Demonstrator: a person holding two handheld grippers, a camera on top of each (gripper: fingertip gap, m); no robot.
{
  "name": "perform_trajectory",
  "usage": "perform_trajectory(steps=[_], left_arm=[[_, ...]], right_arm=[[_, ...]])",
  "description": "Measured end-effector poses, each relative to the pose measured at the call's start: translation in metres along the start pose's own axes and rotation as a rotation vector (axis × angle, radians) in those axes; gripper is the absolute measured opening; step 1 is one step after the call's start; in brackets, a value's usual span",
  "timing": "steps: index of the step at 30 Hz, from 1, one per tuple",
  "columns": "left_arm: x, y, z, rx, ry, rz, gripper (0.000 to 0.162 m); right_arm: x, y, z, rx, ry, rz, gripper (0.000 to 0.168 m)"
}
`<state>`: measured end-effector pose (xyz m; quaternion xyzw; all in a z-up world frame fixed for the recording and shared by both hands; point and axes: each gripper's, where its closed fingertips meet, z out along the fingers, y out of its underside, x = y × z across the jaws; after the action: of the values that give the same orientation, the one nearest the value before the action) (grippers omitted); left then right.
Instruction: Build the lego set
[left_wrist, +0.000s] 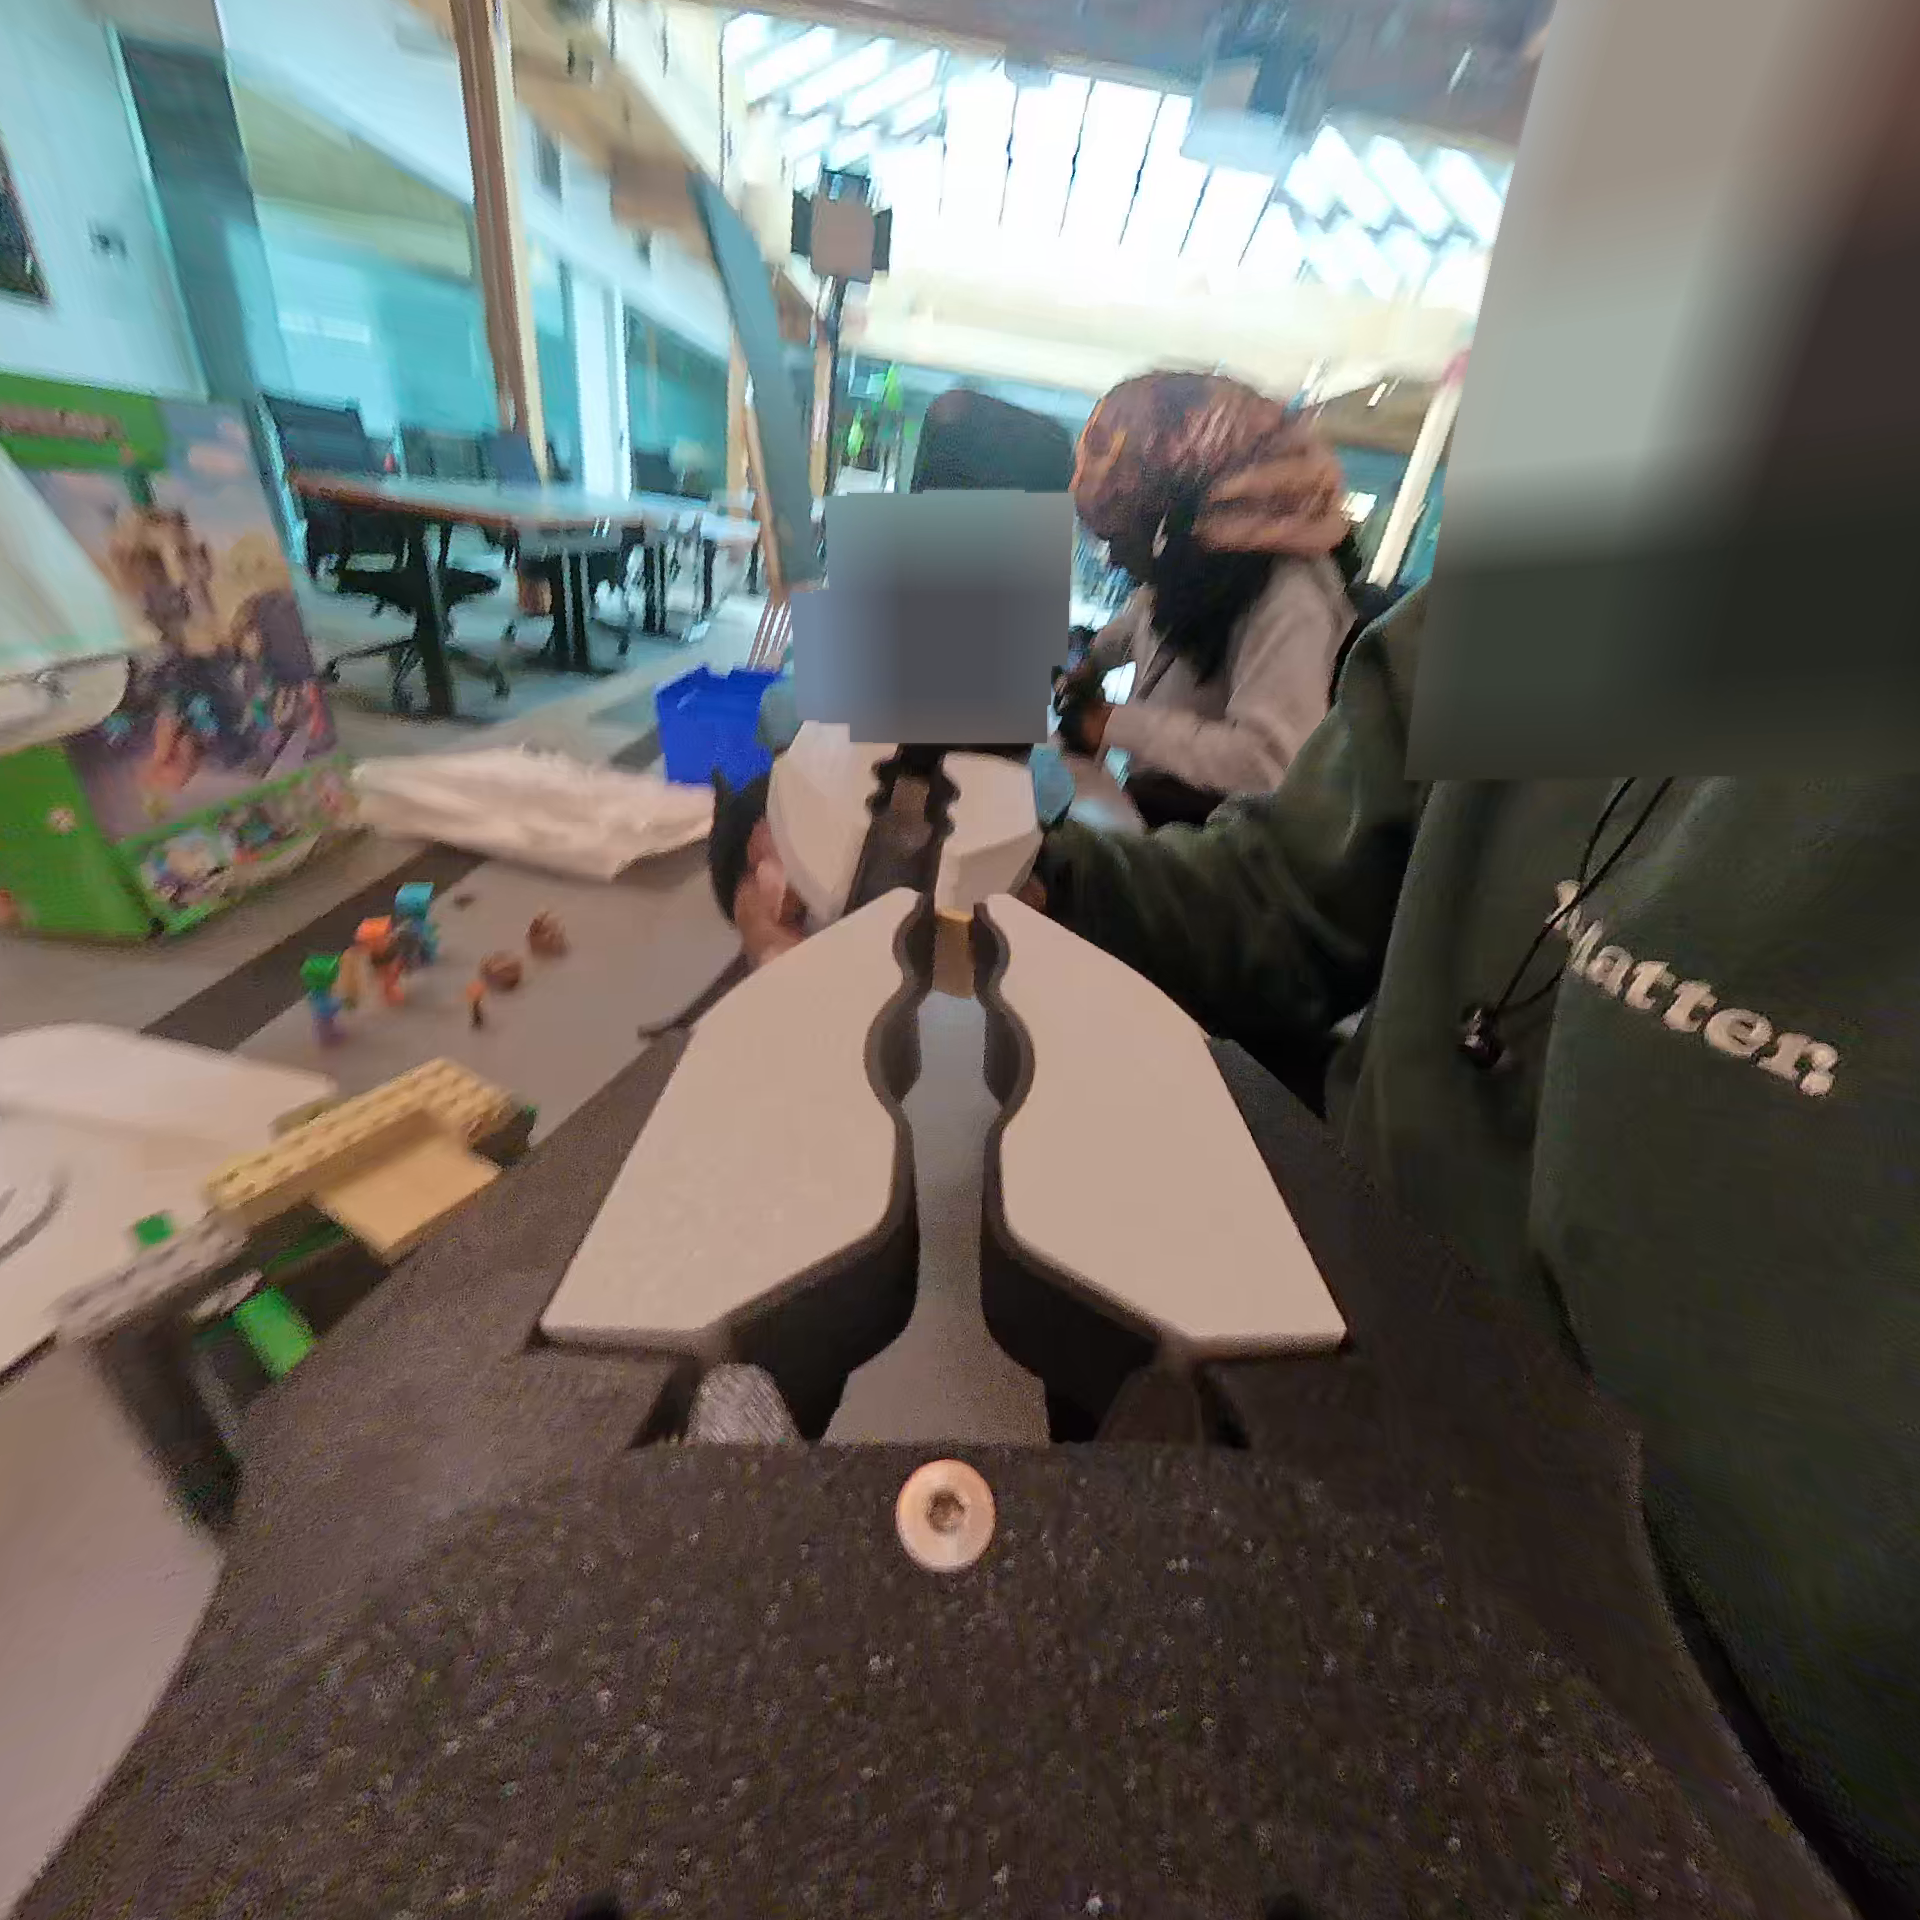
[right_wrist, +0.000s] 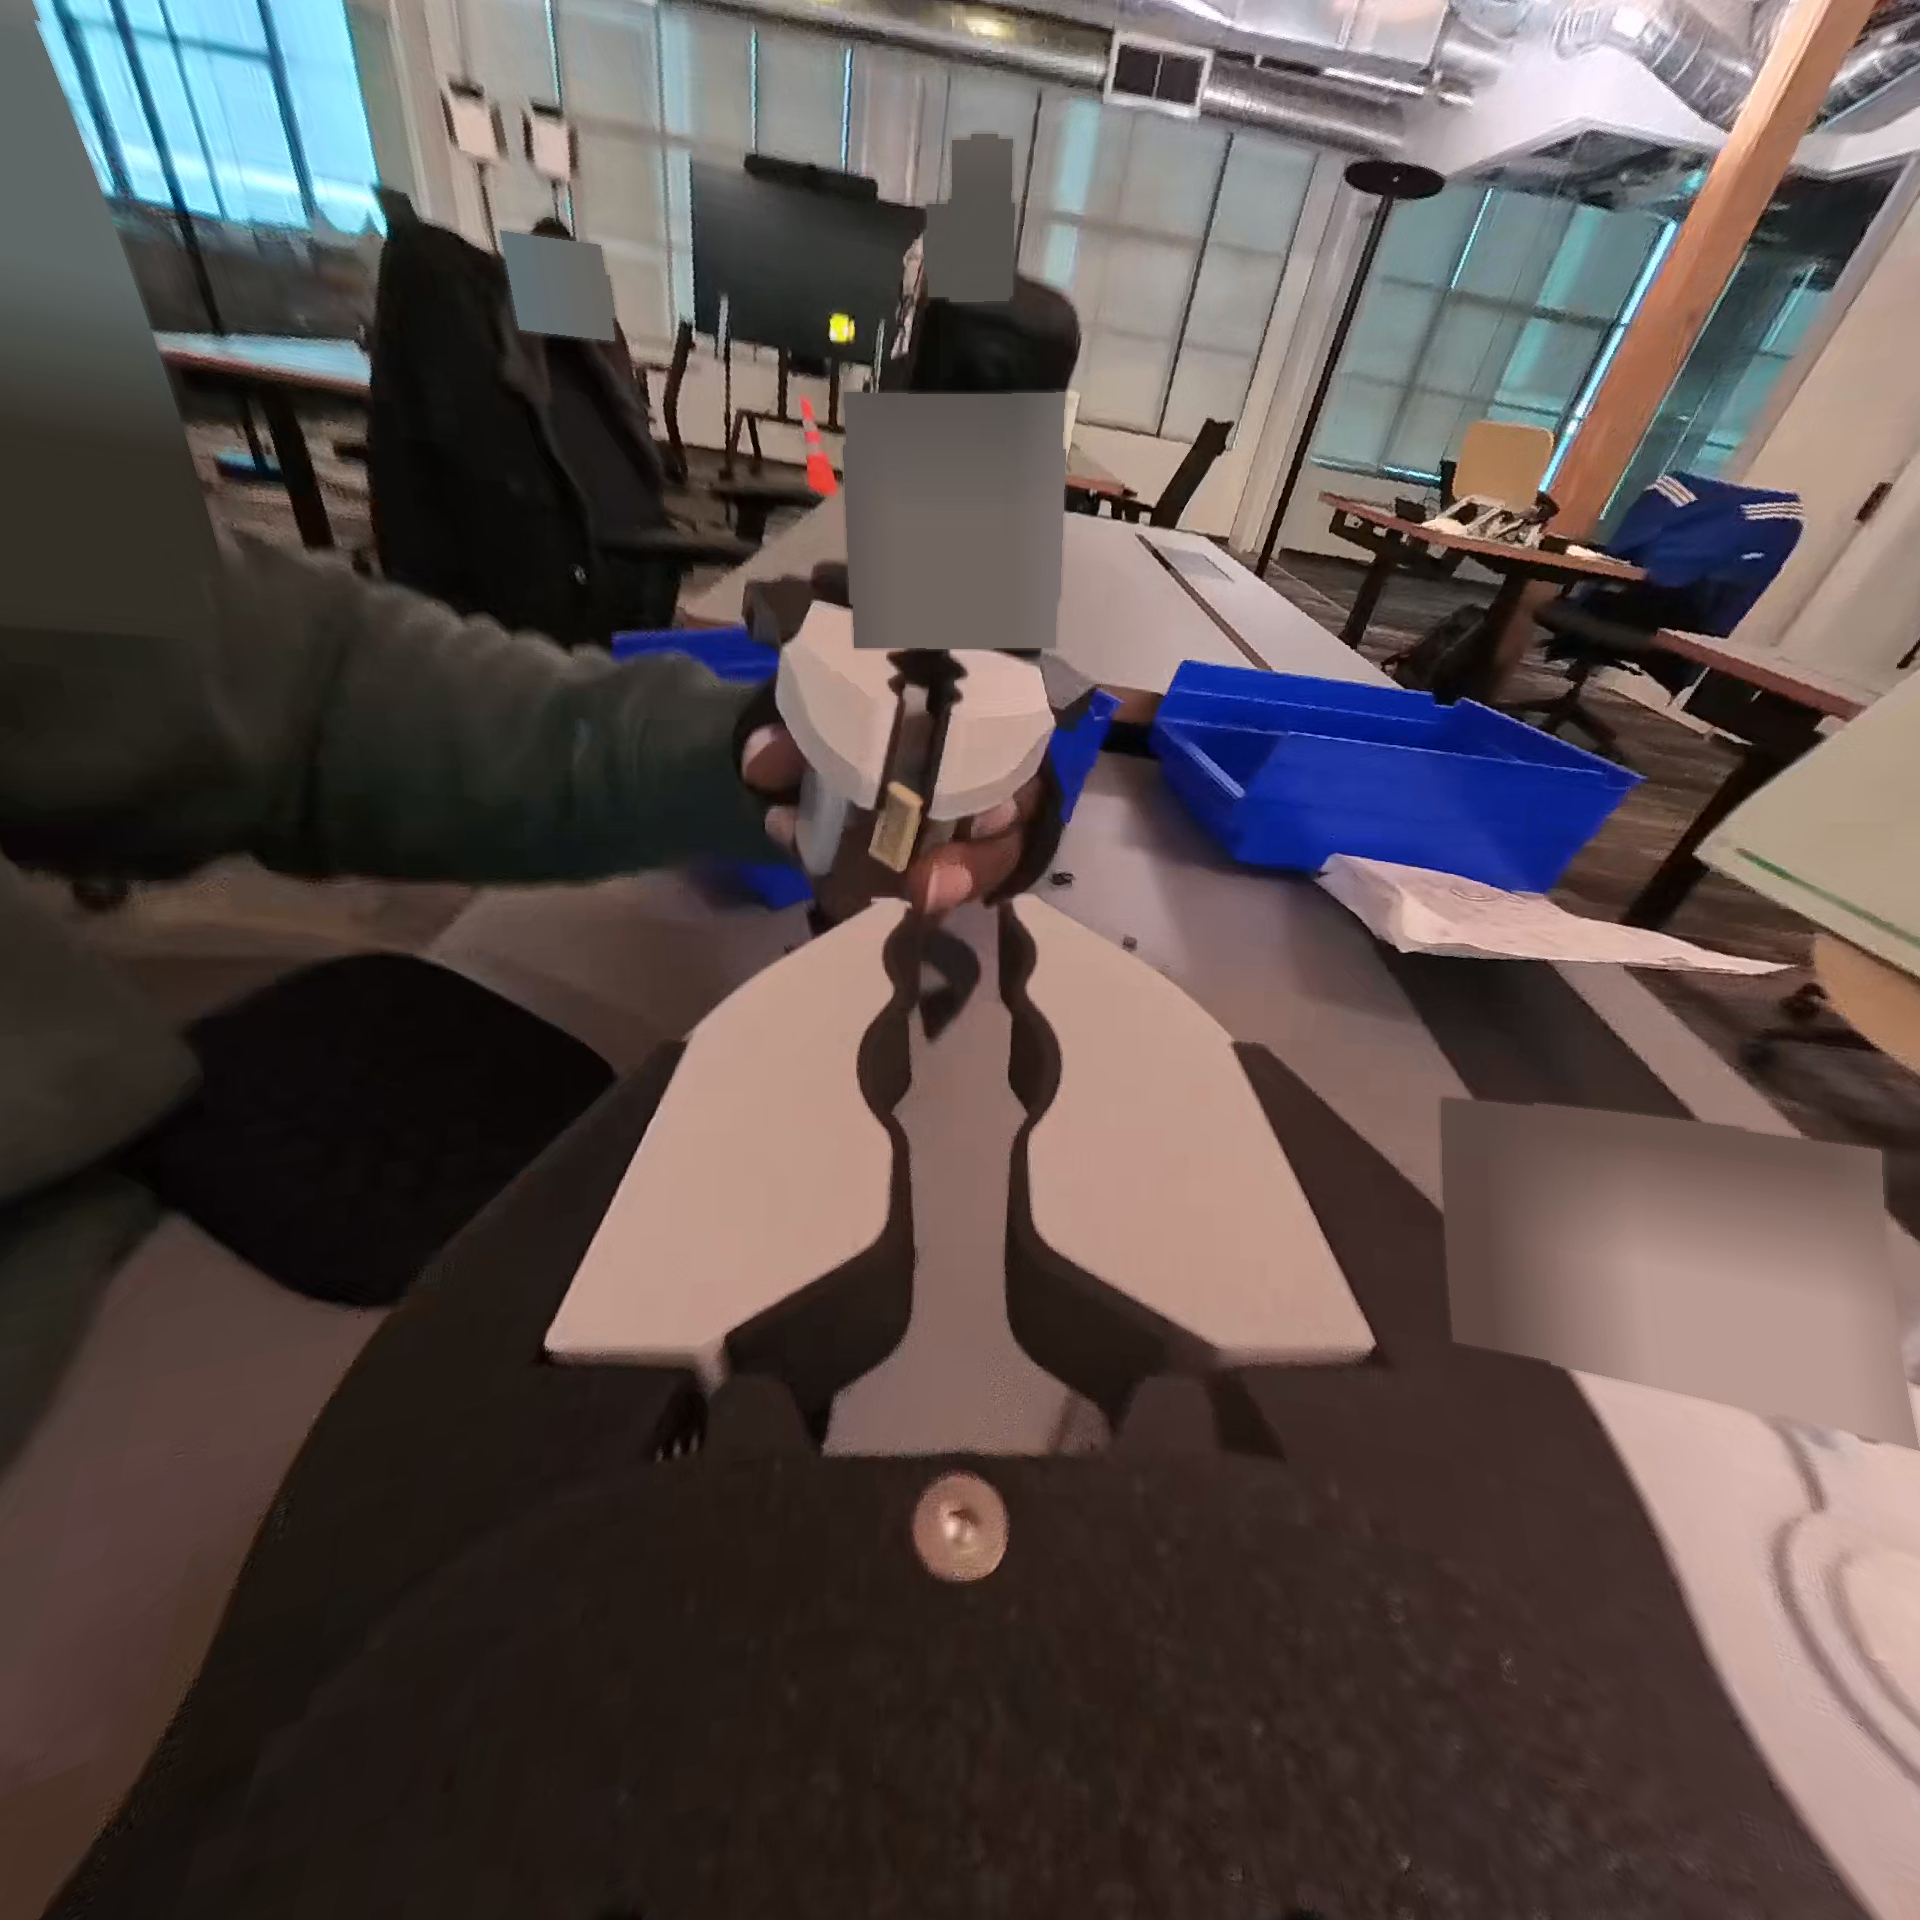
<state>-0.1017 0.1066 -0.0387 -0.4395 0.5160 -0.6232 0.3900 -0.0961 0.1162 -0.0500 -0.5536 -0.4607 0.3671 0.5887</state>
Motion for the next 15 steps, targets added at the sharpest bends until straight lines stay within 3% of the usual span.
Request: perform_trajectory(steps=[5,10,15], left_arm=[[0.007,-0.011,0.010,0.164,0.070,-0.033,0.006],[0.007,-0.004,0.013,0.172,0.077,-0.031,0.006],[0.005,0.017,0.016,0.120,0.057,-0.063,0.007]], right_arm=[[-0.011,-0.010,0.006,0.076,-0.007,0.106,0.019],[-0.017,-0.009,0.006,0.082,-0.016,0.166,0.007],[-0.021,0.014,0.001,-0.038,0.013,0.144,0.007]])
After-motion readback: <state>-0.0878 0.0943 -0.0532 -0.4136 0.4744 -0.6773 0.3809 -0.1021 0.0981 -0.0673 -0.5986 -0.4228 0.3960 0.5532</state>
